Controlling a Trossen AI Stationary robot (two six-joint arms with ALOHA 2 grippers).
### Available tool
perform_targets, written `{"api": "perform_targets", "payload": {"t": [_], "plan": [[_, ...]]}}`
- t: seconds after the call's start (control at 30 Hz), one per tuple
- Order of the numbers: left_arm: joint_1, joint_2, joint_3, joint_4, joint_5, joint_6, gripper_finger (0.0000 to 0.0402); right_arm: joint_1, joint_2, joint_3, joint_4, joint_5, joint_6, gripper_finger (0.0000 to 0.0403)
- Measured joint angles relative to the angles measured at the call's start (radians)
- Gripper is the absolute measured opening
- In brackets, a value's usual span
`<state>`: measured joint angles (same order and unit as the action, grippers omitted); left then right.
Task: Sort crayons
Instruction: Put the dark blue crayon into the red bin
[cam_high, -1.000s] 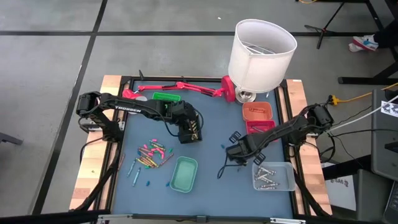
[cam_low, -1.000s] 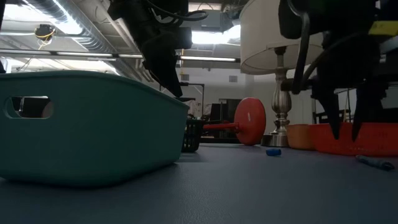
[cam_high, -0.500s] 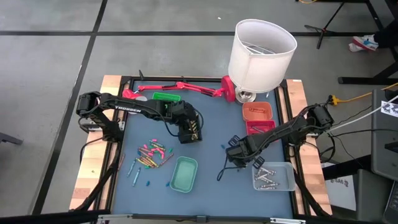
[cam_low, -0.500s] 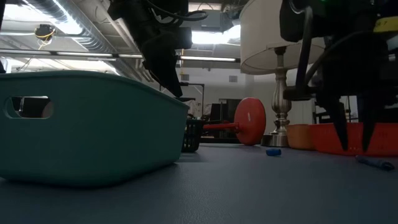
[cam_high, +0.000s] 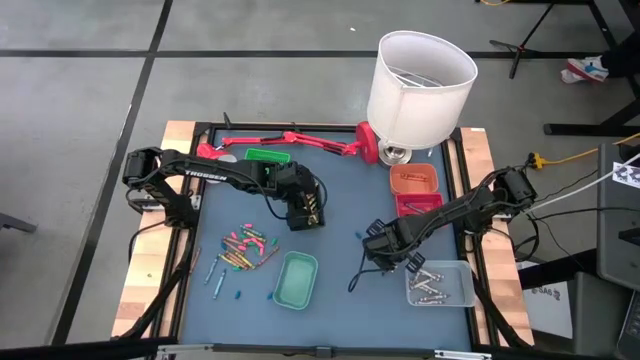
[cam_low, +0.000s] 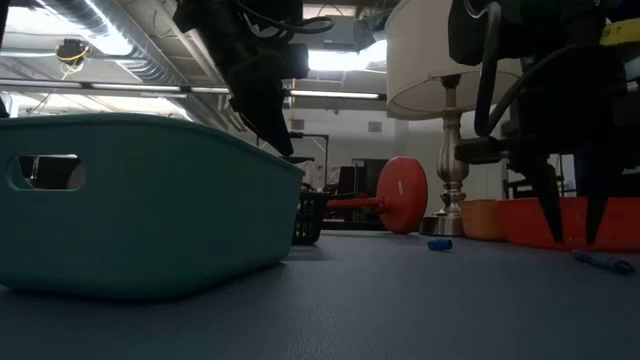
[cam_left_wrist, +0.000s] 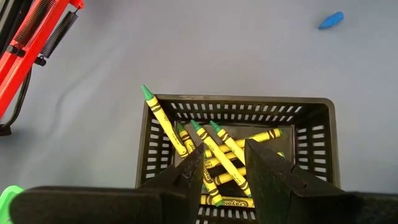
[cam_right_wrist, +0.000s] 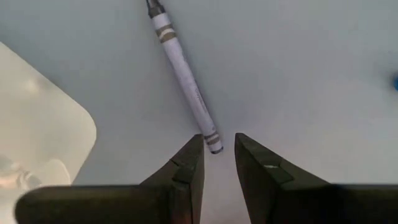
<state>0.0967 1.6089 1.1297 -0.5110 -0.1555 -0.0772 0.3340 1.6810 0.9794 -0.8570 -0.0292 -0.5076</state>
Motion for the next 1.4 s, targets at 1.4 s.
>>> {"api": "perform_targets", "payload": {"t": [1.4], "plan": [[0.000, 0.000, 0.000, 0.000, 0.000, 0.000, 0.0100, 0.000, -0.002, -0.072, 0.094, -0.016, -0.076, 0.0055]]}}
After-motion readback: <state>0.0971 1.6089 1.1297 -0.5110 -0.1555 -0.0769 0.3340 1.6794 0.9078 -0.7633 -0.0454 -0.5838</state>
